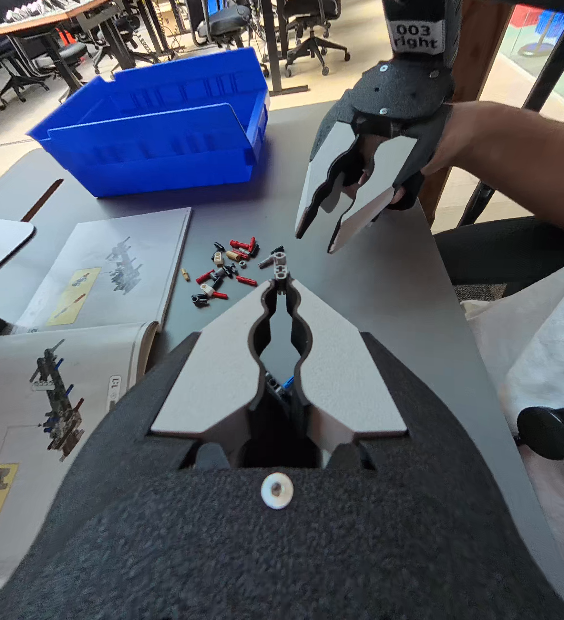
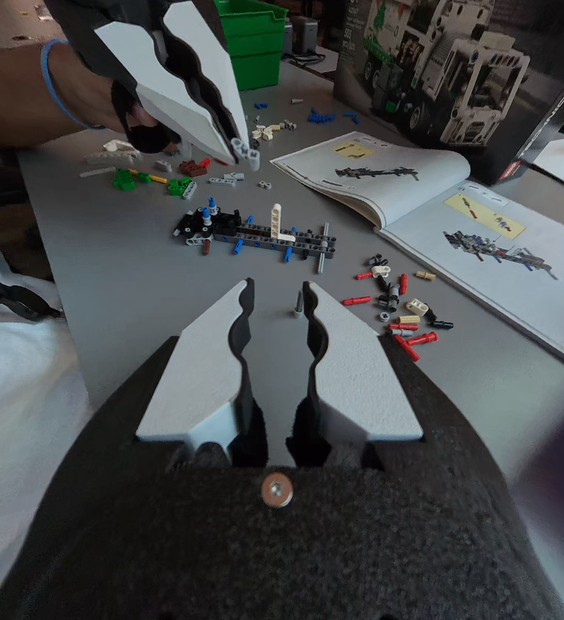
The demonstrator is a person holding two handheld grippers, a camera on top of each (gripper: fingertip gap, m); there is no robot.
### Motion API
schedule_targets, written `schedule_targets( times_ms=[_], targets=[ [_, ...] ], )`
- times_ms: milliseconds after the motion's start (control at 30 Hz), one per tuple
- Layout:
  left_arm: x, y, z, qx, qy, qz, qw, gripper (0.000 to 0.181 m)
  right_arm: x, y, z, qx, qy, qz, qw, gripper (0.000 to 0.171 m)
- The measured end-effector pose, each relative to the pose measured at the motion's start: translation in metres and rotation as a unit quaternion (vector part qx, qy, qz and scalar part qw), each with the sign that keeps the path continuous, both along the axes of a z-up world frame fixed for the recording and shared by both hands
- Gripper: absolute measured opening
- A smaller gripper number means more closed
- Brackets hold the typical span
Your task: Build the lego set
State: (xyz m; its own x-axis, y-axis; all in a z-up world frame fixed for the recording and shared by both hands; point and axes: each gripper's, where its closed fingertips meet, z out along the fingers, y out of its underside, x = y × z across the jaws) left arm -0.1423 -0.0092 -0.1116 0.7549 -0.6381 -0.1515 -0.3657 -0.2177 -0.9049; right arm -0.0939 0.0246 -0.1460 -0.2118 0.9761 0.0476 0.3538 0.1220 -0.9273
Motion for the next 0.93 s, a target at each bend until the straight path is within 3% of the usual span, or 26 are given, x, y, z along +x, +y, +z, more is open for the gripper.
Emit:
schedule_targets(
  times_ms=[200,367,500,600,767,933],
  targets=[
    [0.024,0.023,-0.028,-0.034,0.055,0.006,0.998,0.003,0.0,0.008,-0.022,0.006,-0.078,-0.033,0.996,0.024],
    [0.03,0.034,-0.039,-0.066,0.033,0.018,0.997,0.003,-0.011,0.005,-0.007,-0.029,-0.028,-0.021,0.999,0.017],
    [0.031,0.036,-0.041,-0.09,-0.002,0.033,0.995,0.003,-0.018,0.008,0.0,-0.044,-0.007,-0.019,0.999,0.023],
    [0.032,0.035,-0.043,-0.104,-0.028,0.064,0.992,0.003,-0.02,0.006,0.002,-0.047,0.01,-0.001,0.999,0.018],
    [0.028,0.031,-0.038,-0.115,0.002,0.146,0.983,0.003,-0.021,0.005,-0.001,-0.034,-0.007,0.02,0.999,0.01],
    [0.034,0.031,-0.039,-0.122,-0.056,0.202,0.97,0.003,-0.018,0.015,-0.008,-0.01,-0.066,0.05,0.997,0.018]
  ],
)
